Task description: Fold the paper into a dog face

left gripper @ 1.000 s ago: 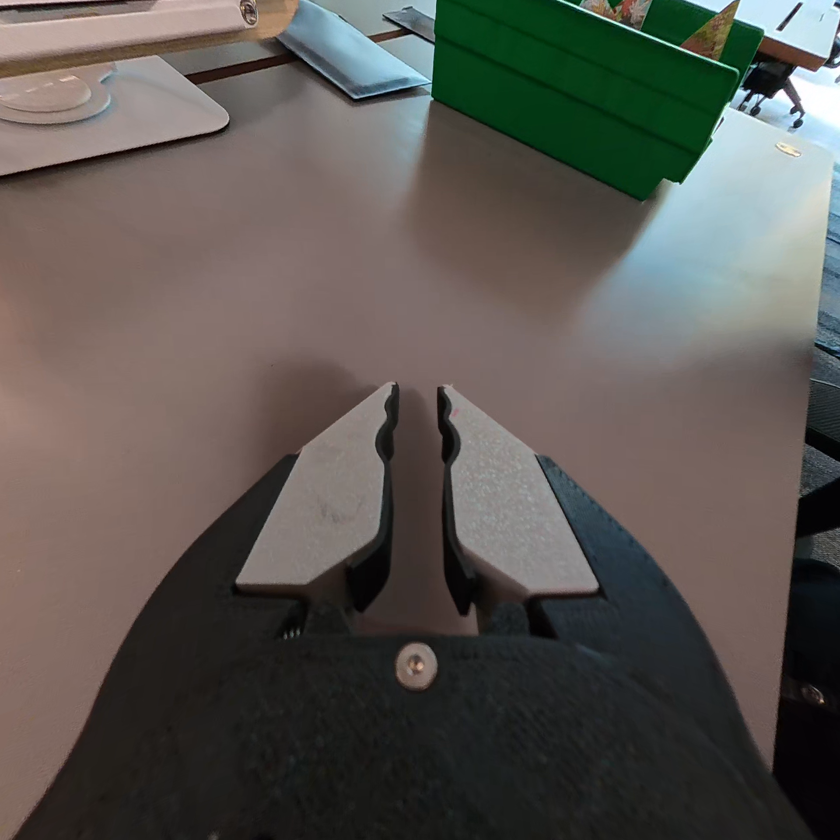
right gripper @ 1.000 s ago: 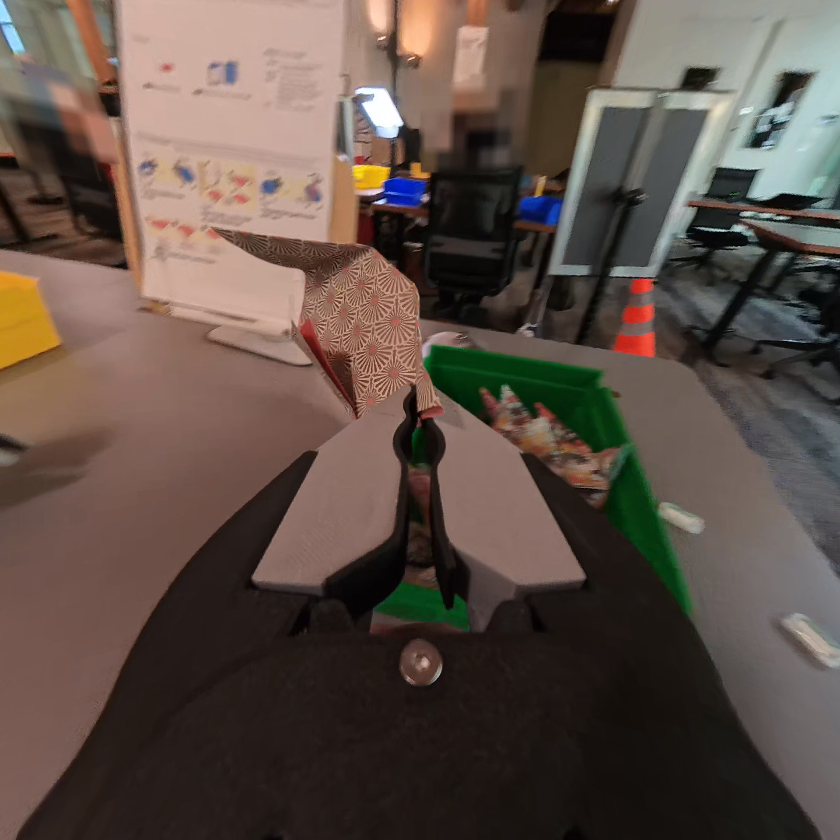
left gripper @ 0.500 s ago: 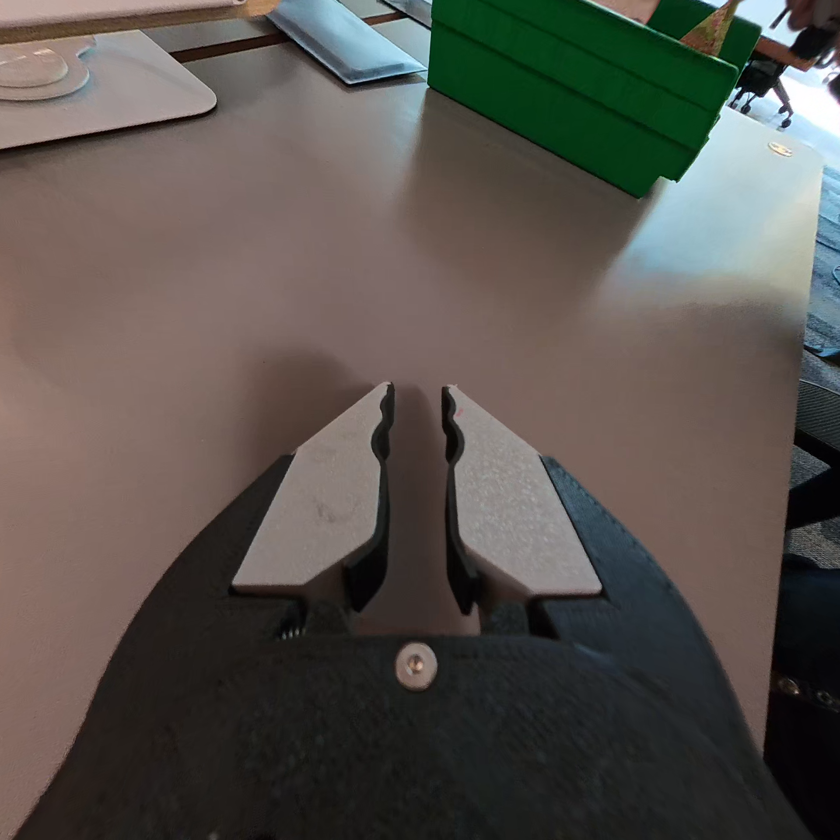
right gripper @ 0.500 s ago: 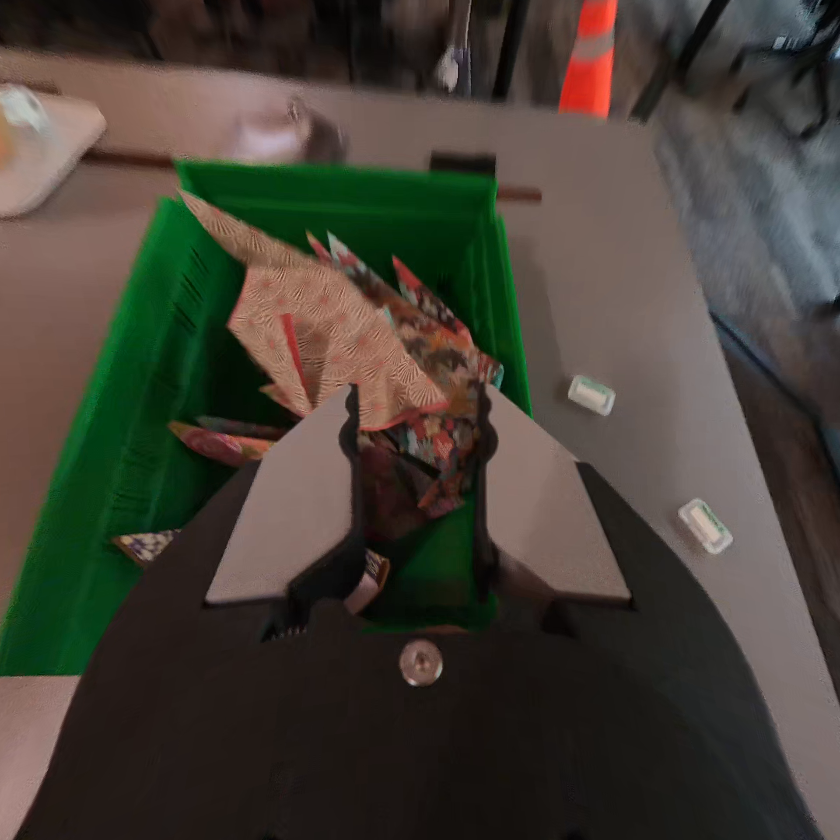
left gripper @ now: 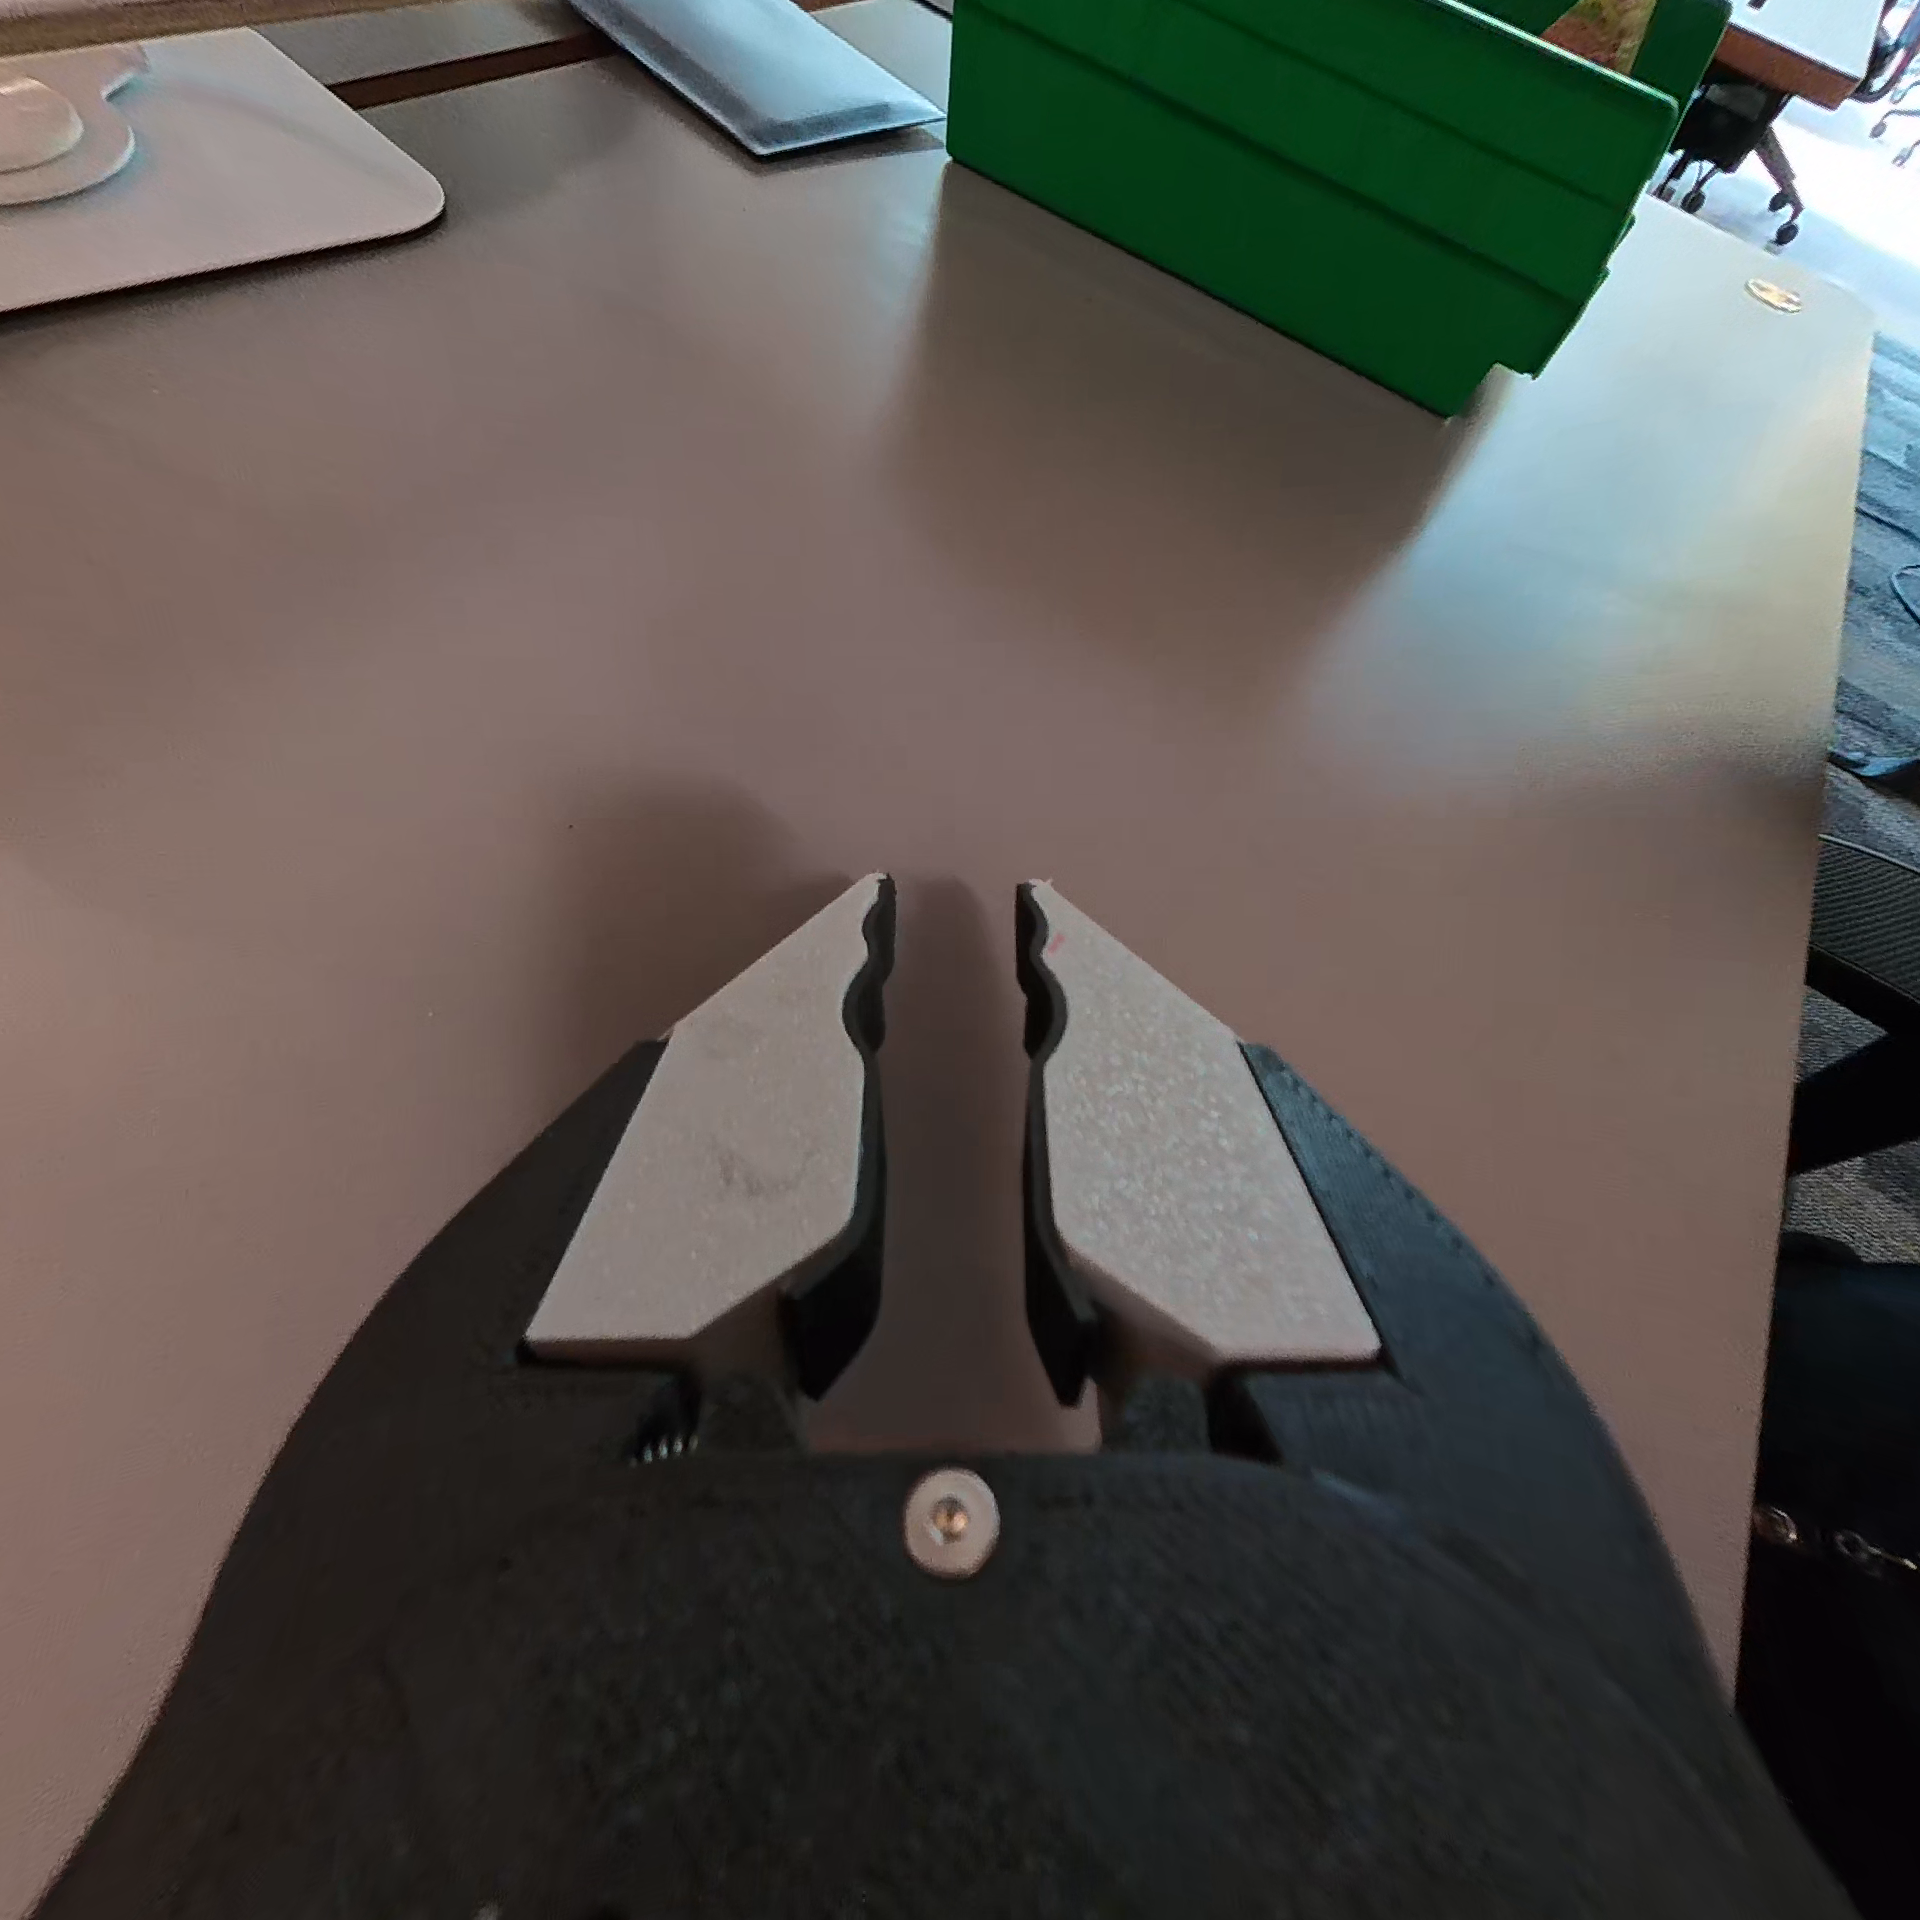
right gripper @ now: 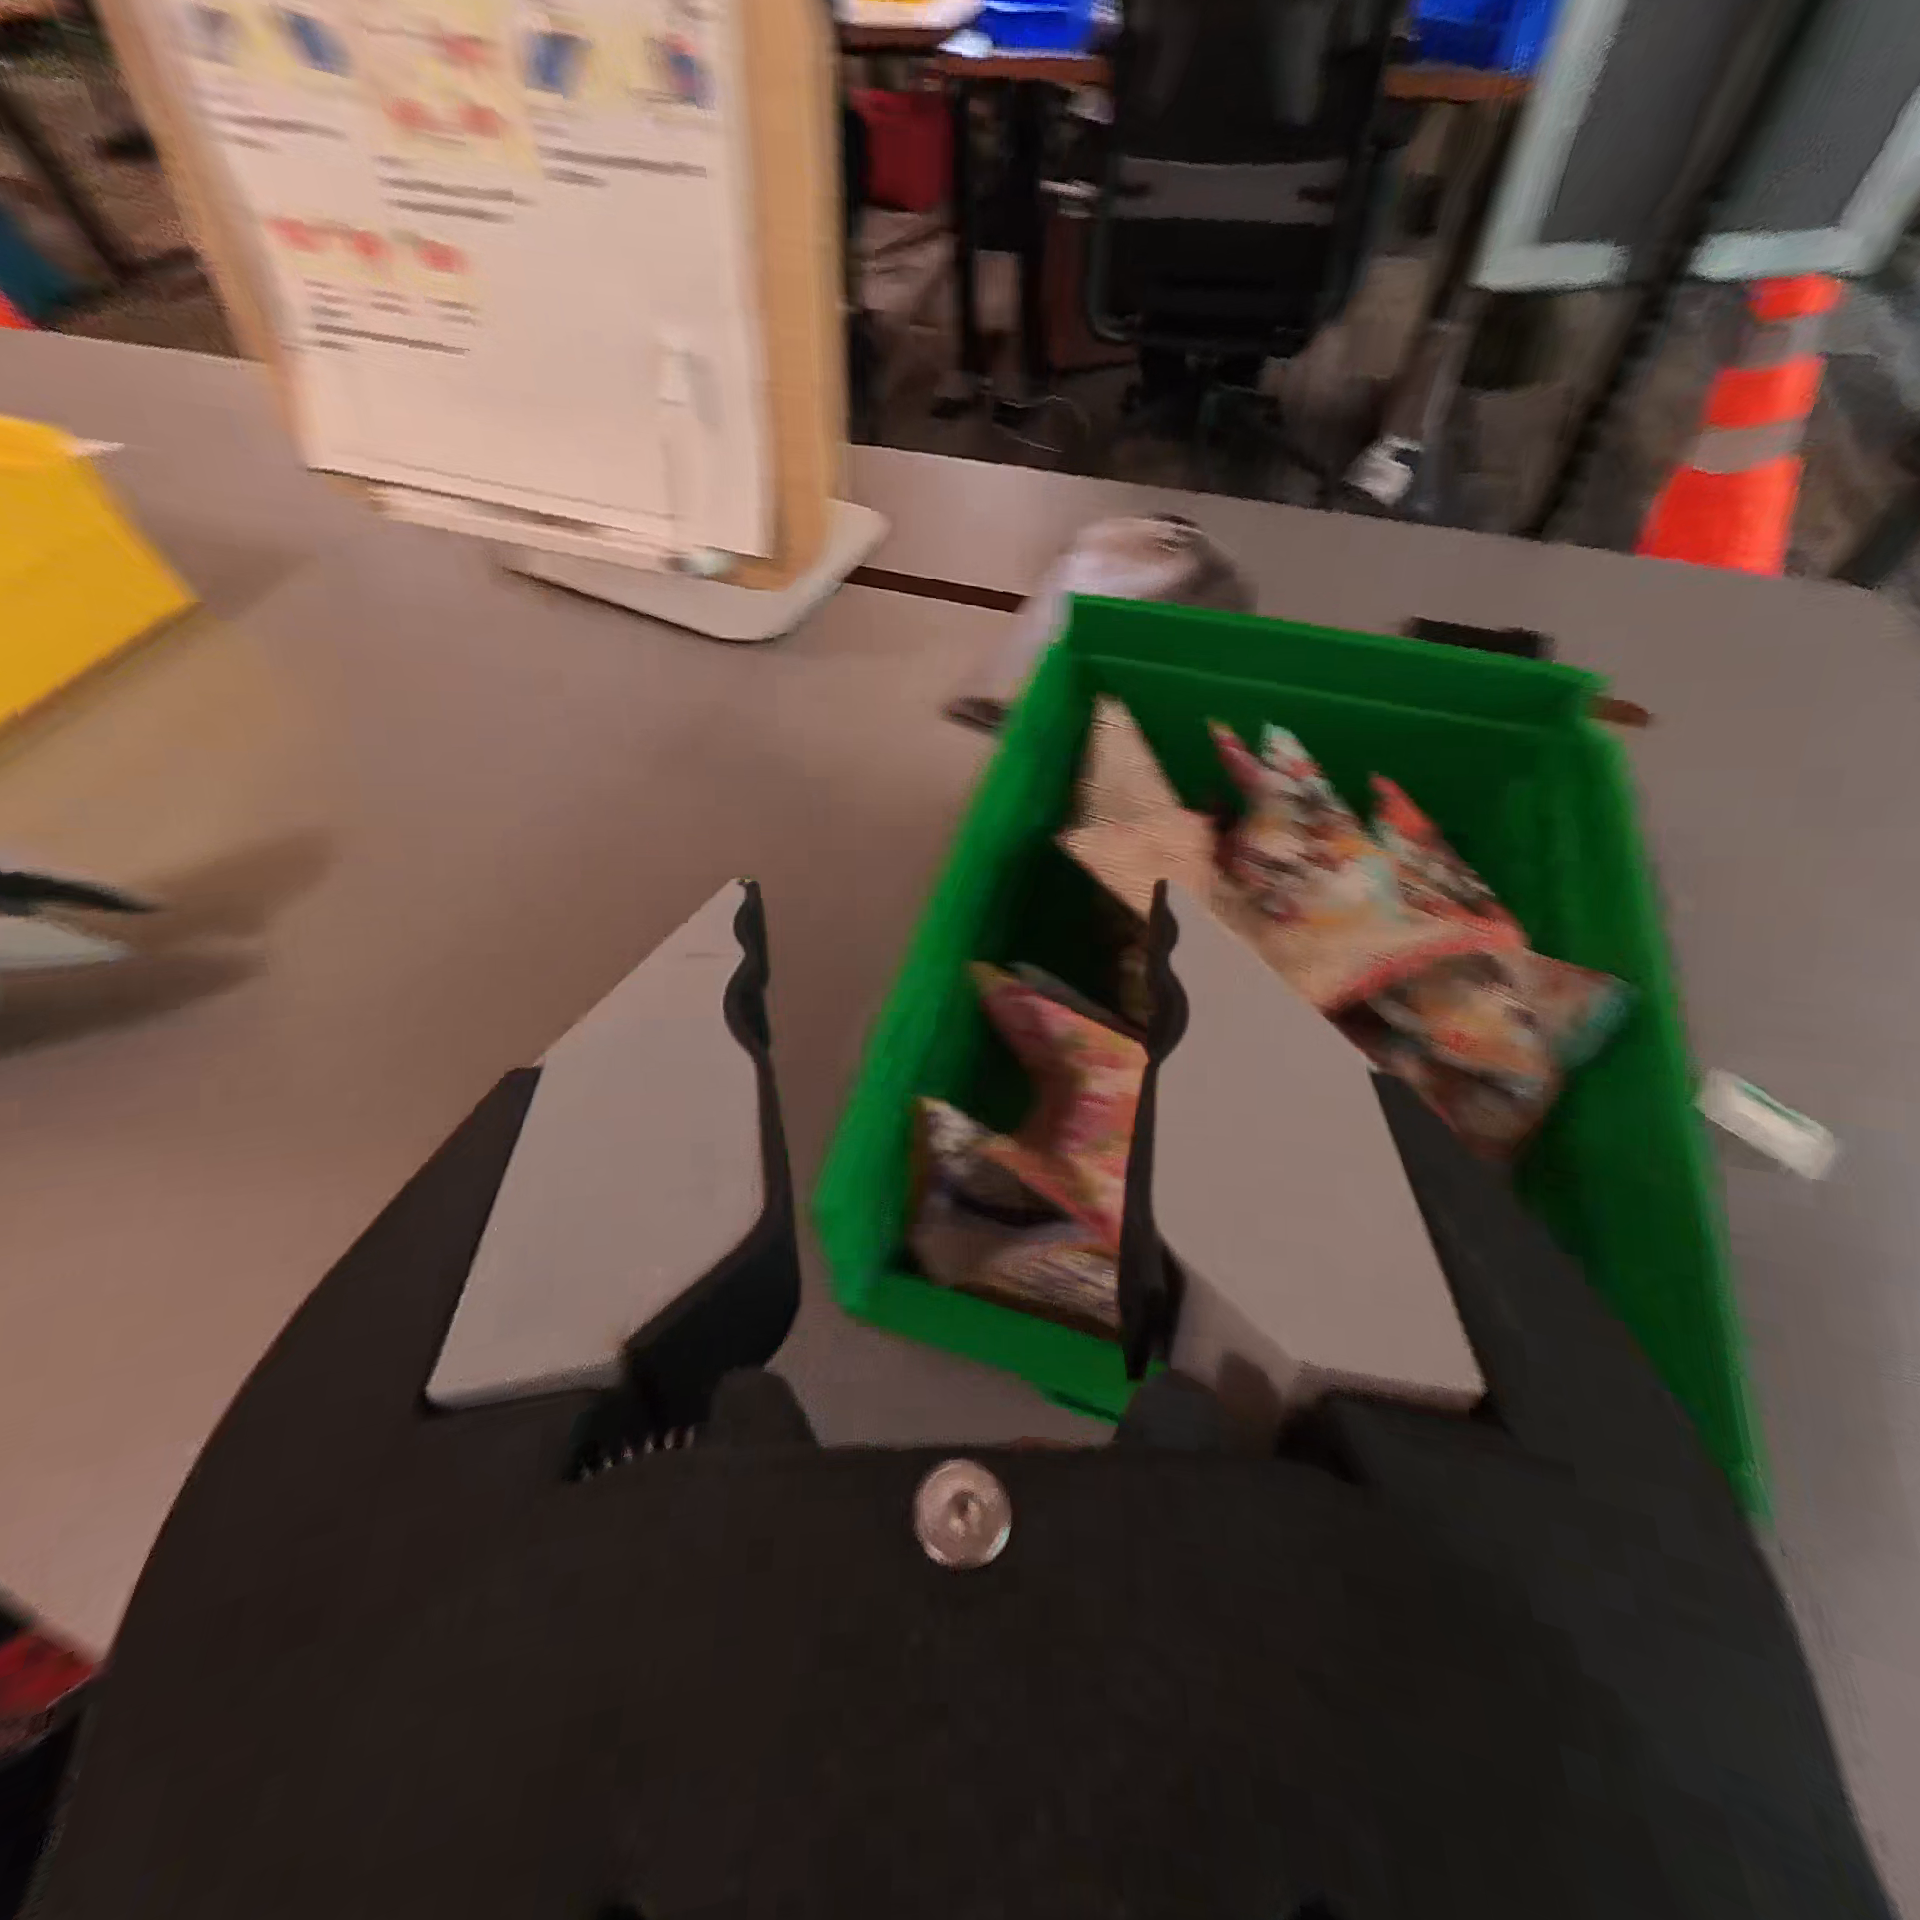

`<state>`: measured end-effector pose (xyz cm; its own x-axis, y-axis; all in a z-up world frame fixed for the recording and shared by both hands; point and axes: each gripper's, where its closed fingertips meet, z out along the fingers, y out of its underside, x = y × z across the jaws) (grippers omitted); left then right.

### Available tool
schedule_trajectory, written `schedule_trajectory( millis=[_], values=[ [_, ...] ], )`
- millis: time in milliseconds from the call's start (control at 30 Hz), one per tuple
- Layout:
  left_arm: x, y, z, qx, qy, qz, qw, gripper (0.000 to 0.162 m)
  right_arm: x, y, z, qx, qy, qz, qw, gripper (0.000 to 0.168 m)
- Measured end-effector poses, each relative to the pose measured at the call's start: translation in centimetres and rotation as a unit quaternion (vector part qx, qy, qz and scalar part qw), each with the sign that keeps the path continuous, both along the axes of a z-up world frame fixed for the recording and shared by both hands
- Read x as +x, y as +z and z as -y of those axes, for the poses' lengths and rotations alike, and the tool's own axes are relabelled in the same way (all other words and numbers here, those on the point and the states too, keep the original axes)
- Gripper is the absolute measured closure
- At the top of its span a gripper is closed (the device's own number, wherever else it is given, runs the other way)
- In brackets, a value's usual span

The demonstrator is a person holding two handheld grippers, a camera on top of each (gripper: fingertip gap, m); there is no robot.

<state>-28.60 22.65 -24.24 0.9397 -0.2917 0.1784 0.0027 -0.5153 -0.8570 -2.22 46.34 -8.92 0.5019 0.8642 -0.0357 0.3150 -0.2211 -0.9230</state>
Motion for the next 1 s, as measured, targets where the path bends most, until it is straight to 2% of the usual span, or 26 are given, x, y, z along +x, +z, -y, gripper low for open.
schedule_trajectory(
  millis=[67, 133, 267, 367, 433, 533, 600, 800, 1000],
  values=[
    [0.1, 0.0, 0.0, 0.000, -0.003, 0.000, 1.000, 0.141, -3.3, 0.8, 4.5, 0.008, 0.068, -0.010, 0.998, 0.097],
    [0.9, 0.3, 0.3, 0.010, -0.030, 0.001, 0.999, 0.133, -6.6, 0.0, 8.2, 0.007, 0.125, 0.000, 0.992, 0.100],
    [1.6, 1.7, 0.4, 0.059, -0.046, 0.002, 0.997, 0.124, -13.0, -5.1, 11.7, -0.013, 0.189, 0.041, 0.981, 0.095],
    [0.7, 2.6, 0.4, 0.082, -0.021, 0.023, 0.996, 0.121, -16.8, -9.9, 11.8, -0.024, 0.202, 0.071, 0.976, 0.094],
    [0.2, 2.9, 0.3, 0.091, -0.009, 0.039, 0.995, 0.121, -18.6, -11.8, 11.3, -0.018, 0.202, 0.076, 0.976, 0.094],
    [-0.6, 3.2, 0.1, 0.095, 0.011, 0.054, 0.994, 0.121, -20.2, -13.2, 10.4, 0.004, 0.193, 0.063, 0.979, 0.098],
    [-0.9, 3.2, 0.0, 0.095, 0.020, 0.056, 0.994, 0.121, -20.6, -14.4, 10.5, -0.013, 0.200, 0.066, 0.978, 0.103],
    [-0.7, 2.9, -0.2, 0.098, 0.027, 0.015, 0.995, 0.122, -20.0, -17.3, 10.2, -0.040, 0.196, 0.115, 0.973, 0.093],
    [-0.3, 2.9, -0.3, 0.105, 0.026, -0.014, 0.994, 0.122, -20.1, -17.9, 10.2, -0.042, 0.198, 0.136, 0.970, 0.093]
  ],
)
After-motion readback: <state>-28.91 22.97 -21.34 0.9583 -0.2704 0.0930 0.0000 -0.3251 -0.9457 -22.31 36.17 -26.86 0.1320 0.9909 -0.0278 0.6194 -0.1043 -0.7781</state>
